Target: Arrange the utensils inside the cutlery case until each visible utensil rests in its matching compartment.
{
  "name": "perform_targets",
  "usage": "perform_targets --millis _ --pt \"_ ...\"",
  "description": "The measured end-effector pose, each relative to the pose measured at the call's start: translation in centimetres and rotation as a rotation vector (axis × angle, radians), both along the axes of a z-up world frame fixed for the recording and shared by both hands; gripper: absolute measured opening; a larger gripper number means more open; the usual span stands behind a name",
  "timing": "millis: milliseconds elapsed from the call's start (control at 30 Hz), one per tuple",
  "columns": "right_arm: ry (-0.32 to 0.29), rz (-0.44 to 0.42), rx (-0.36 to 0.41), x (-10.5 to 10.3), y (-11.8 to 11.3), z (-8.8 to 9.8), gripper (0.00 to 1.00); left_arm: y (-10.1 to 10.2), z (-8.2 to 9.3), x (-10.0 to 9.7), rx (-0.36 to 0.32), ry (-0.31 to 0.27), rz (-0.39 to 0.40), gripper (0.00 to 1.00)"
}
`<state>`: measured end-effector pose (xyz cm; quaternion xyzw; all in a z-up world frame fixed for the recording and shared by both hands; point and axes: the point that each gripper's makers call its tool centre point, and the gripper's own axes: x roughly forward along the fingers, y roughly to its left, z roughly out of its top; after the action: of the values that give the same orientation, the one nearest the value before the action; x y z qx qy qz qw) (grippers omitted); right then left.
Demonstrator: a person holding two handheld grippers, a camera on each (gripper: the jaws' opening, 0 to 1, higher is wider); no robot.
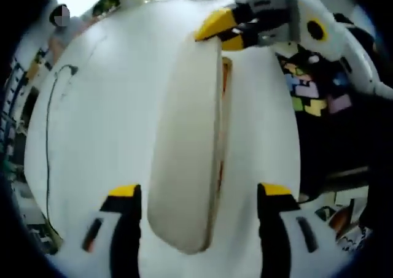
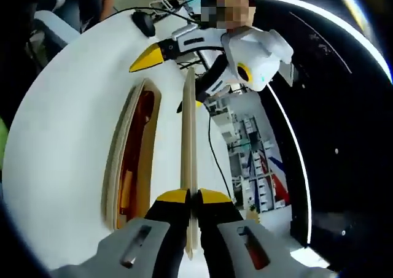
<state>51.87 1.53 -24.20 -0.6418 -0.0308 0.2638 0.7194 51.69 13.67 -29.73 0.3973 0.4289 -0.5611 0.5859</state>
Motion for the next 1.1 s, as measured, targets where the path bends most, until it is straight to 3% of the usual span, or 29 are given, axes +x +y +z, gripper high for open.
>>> perform_targets --millis 167,300,433,700,867,1100 --pt "-0.091 -0.015 -0.103 -0.5 0.2 -1.2 0.03 0.0 -1.4 -0.2 0.040 0.015 -0.004 0.80" --pt "-0.110 -0.025 -0.112 -0.8 -0.2 -1.6 0.03 -0.4 -1.9 -0.2 0.041 0.023 0.004 0.73" --pt "-0.172 -0.045 -0.143 -0.6 -0.7 -1.6 0.03 -0.7 -2.1 0.1 0.042 0.021 0.020 0.67" --pt "-0.201 -0.019 -0.147 -0.8 0.0 -1.7 0.03 -0.7 -2.7 0.4 0.041 0.023 0.039 0.61" --pt "-0.254 0.020 -0.136 -1.6 0.7 -1.2 0.03 -0.4 -3.0 0.5 0.043 0.019 0.042 0.57" --pt "-0.258 0.065 -0.176 -1.8 0.6 -1.9 0.04 -0.3 -2.9 0.5 0.039 0.010 0.050 0.50"
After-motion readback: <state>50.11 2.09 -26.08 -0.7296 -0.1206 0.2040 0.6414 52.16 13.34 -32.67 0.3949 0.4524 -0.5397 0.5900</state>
